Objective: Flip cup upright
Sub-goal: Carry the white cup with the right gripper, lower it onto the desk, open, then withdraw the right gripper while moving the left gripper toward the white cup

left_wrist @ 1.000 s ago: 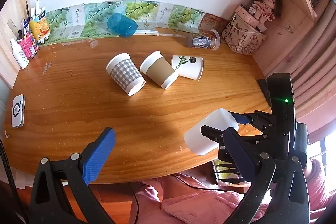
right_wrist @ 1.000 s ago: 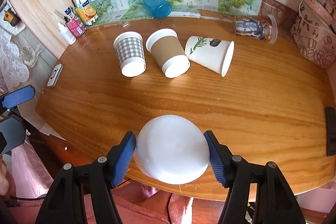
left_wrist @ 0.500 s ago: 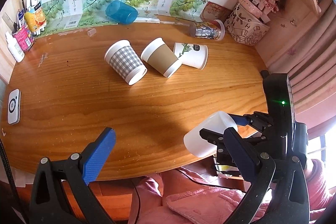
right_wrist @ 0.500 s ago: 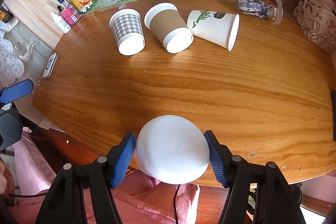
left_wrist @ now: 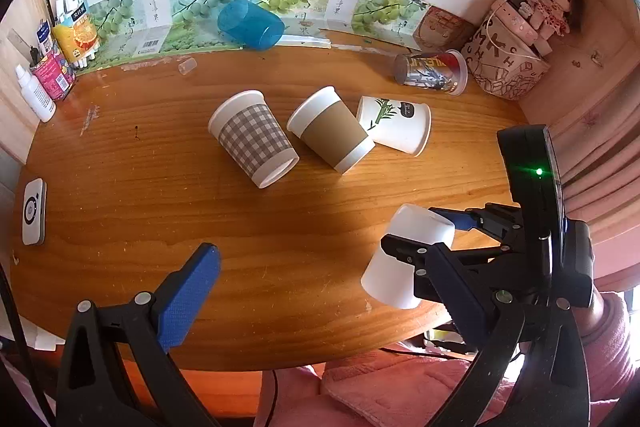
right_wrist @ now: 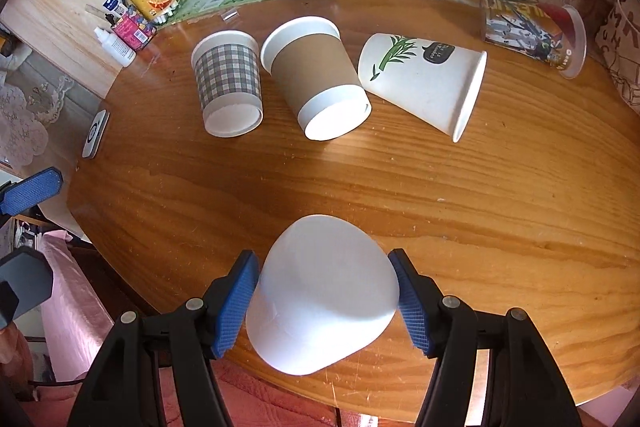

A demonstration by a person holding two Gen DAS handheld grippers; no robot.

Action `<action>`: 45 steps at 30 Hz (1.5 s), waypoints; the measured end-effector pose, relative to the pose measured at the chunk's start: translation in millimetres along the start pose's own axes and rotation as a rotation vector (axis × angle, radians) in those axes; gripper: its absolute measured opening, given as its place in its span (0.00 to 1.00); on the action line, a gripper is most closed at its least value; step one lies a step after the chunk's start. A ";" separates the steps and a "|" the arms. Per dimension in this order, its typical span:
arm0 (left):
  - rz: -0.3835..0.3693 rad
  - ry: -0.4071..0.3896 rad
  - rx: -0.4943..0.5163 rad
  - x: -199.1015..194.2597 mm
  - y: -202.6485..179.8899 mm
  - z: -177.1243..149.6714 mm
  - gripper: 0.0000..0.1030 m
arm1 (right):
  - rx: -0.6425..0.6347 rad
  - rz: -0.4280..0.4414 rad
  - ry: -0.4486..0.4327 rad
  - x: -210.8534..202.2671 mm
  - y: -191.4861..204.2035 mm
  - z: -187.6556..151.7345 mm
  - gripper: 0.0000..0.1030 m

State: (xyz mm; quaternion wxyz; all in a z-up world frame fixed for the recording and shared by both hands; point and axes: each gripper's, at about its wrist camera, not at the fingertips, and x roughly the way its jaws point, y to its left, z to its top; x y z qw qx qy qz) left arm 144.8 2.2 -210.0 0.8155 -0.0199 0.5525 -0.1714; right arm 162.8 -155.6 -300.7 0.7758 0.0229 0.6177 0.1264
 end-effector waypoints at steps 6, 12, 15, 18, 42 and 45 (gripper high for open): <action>0.039 0.029 0.008 14.5 -3.0 10.2 0.99 | 0.000 0.042 0.004 8.9 -9.7 19.7 0.65; 0.041 0.083 0.000 32.4 -7.6 14.9 0.99 | 0.009 0.059 0.004 12.0 -20.5 30.5 0.65; 0.026 0.108 -0.004 38.5 -8.9 14.0 0.99 | 0.028 0.063 -0.020 9.4 -26.5 31.4 0.65; -0.005 0.129 -0.008 42.2 -10.9 11.9 0.99 | 0.042 0.060 -0.076 2.7 -29.6 30.2 0.66; -0.081 0.043 0.211 5.8 -28.1 -32.4 0.99 | 0.214 -0.196 -0.818 -114.1 10.1 -69.1 0.81; -0.098 0.033 0.249 1.6 -33.2 -39.0 0.99 | 0.224 -0.243 -0.876 -128.1 16.3 -87.3 0.81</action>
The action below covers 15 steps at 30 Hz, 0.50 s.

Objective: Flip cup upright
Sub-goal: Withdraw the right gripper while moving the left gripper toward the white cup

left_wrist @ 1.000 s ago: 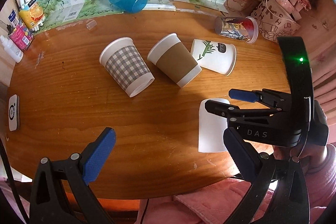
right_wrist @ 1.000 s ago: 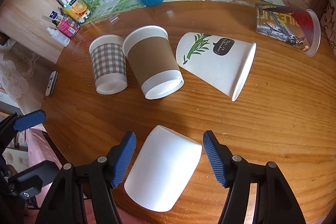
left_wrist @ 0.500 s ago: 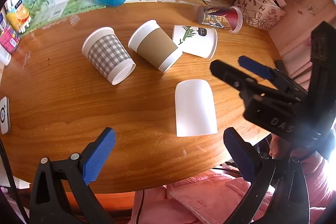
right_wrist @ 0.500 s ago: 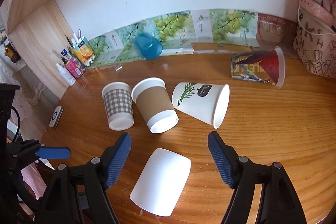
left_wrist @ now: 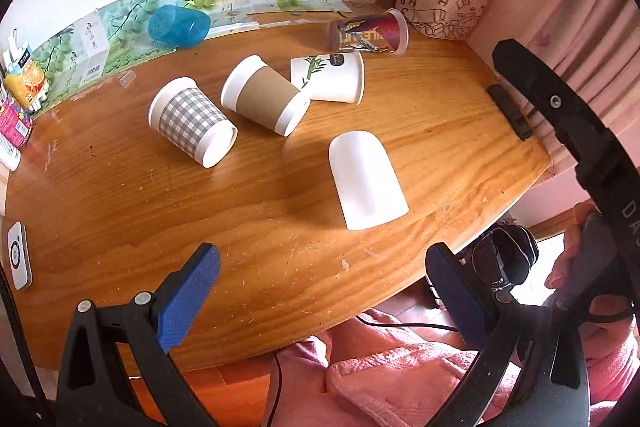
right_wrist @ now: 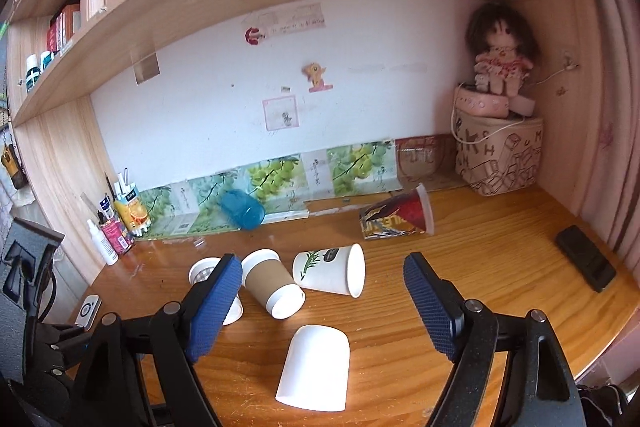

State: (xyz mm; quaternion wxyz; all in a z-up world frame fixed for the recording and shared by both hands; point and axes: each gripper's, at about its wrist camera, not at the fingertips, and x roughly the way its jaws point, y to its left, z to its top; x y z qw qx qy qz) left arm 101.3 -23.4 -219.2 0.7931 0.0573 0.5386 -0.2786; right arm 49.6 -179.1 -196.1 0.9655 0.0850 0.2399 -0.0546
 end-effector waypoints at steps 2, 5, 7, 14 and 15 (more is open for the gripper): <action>-0.008 -0.006 0.020 -0.5 -4.4 -2.1 0.99 | -0.005 -0.019 -0.035 -14.8 -0.8 0.0 0.81; -0.010 -0.006 0.035 1.5 -9.8 -2.5 0.99 | -0.008 -0.039 -0.080 -36.8 -3.6 1.7 0.81; -0.021 -0.004 0.034 3.1 -12.7 -2.4 0.99 | -0.021 -0.048 -0.096 -49.0 -3.7 3.4 0.85; -0.014 0.021 -0.017 20.2 -19.7 1.3 0.99 | -0.095 0.005 -0.085 -78.7 -6.6 6.4 0.86; -0.010 0.021 -0.026 21.7 -20.2 1.6 0.99 | -0.098 0.018 -0.088 -81.3 -7.7 6.4 0.91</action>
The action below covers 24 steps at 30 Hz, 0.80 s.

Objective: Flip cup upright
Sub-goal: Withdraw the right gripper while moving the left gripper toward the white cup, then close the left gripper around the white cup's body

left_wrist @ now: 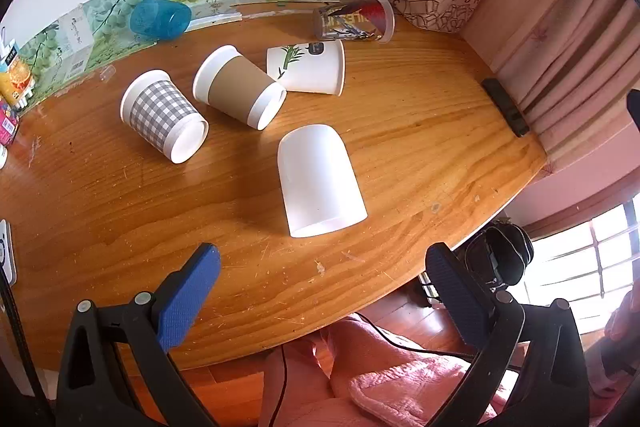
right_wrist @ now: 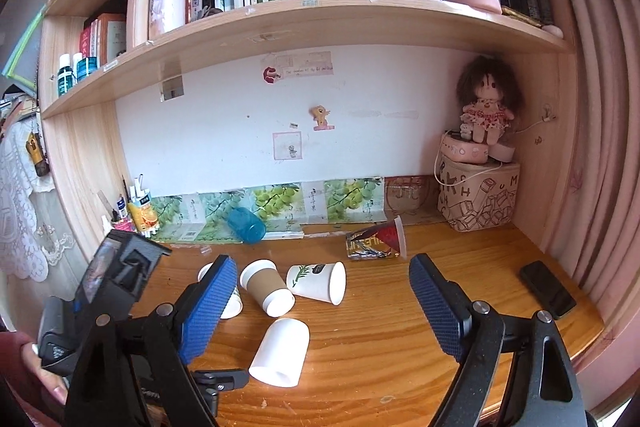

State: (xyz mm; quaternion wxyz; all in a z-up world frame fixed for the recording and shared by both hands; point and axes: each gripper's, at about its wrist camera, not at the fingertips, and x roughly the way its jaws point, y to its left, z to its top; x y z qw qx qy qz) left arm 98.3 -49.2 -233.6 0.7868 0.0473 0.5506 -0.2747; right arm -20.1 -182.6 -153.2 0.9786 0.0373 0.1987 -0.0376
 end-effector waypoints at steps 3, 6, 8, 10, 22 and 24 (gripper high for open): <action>-0.001 0.007 -0.024 9.2 -2.8 1.3 0.99 | 0.012 0.019 -0.011 -5.9 -7.5 1.0 1.00; 0.024 0.031 -0.036 21.9 -9.0 1.6 0.99 | 0.032 0.036 0.001 -5.8 -17.8 2.9 1.00; 0.026 0.035 -0.053 29.1 -13.9 0.9 0.99 | 0.037 0.052 0.012 -5.0 -24.0 4.8 1.00; 0.023 0.046 -0.076 36.7 -18.1 0.2 0.99 | 0.033 0.076 0.017 -5.3 -30.1 5.6 1.00; 0.071 0.039 -0.242 75.4 -26.0 8.6 0.99 | -0.115 0.262 0.064 6.3 -51.3 7.8 1.00; 0.099 0.047 -0.273 82.2 -24.6 10.0 0.99 | -0.144 0.295 0.073 9.2 -54.2 7.1 1.00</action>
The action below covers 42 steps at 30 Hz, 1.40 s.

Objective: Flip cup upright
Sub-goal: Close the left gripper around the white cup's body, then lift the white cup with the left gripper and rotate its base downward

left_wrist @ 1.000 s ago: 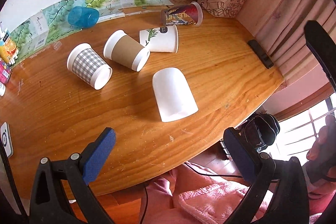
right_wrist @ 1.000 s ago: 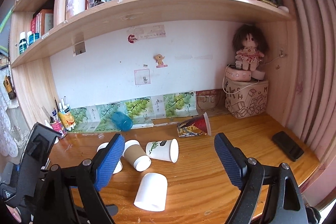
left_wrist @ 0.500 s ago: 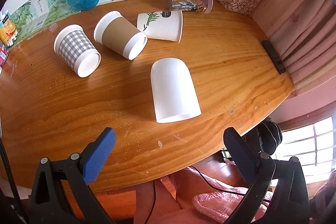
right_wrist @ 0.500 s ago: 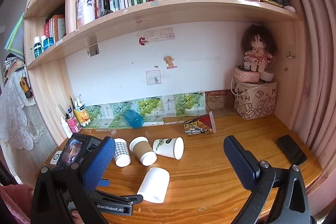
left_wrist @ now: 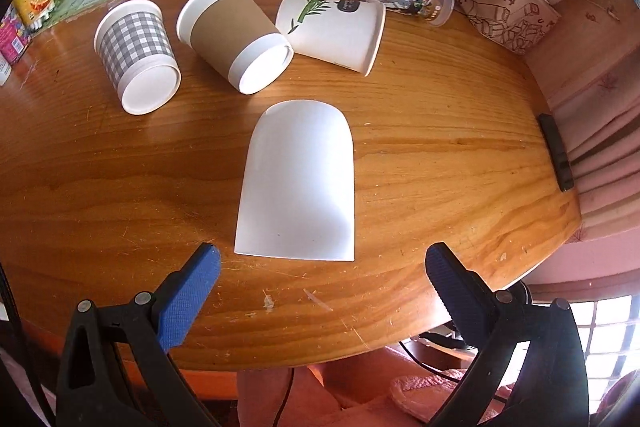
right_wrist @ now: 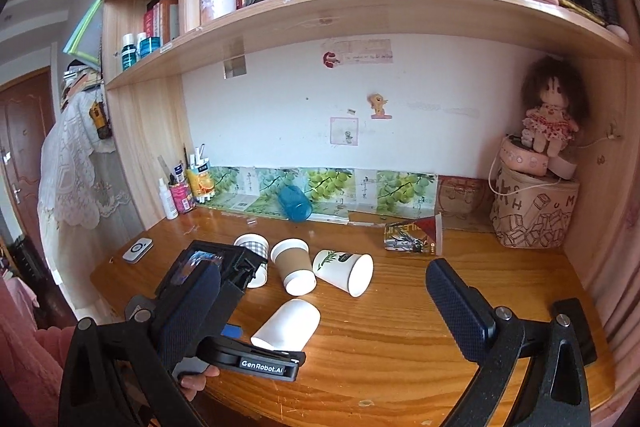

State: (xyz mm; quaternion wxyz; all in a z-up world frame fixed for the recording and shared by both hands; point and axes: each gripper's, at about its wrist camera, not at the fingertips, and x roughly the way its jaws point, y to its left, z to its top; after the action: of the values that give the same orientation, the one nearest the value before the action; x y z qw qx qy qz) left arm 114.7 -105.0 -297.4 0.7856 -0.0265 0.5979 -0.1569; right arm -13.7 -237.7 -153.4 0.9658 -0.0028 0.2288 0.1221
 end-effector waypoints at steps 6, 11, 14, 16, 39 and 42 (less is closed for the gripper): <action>0.049 -0.003 -0.064 14.7 3.3 0.7 0.99 | -0.033 0.069 0.038 11.3 -18.8 -3.3 1.00; 0.067 -0.007 -0.091 21.3 3.3 -1.2 0.99 | -0.037 0.088 0.059 17.6 -33.4 -6.9 1.00; 0.070 -0.024 -0.105 22.0 0.2 -1.7 0.99 | -0.040 0.102 0.065 20.2 -38.7 -7.7 1.00; 0.064 -0.031 -0.110 21.3 -2.4 -1.2 0.95 | -0.037 0.114 0.072 23.0 -42.8 -8.2 1.00; 0.100 0.073 -0.129 21.7 -2.1 -3.4 0.72 | 0.003 0.159 0.083 45.1 -58.3 -4.4 1.00; 0.117 0.129 -0.116 21.6 -4.0 -6.0 0.72 | 0.025 0.170 0.082 47.0 -59.1 -3.9 1.00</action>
State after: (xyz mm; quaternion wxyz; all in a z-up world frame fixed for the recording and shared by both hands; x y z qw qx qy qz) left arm 113.2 -113.9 -318.3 0.7504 -0.0271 0.6559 -0.0772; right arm 39.3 -284.3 -180.7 0.9417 0.0238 0.2693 0.2003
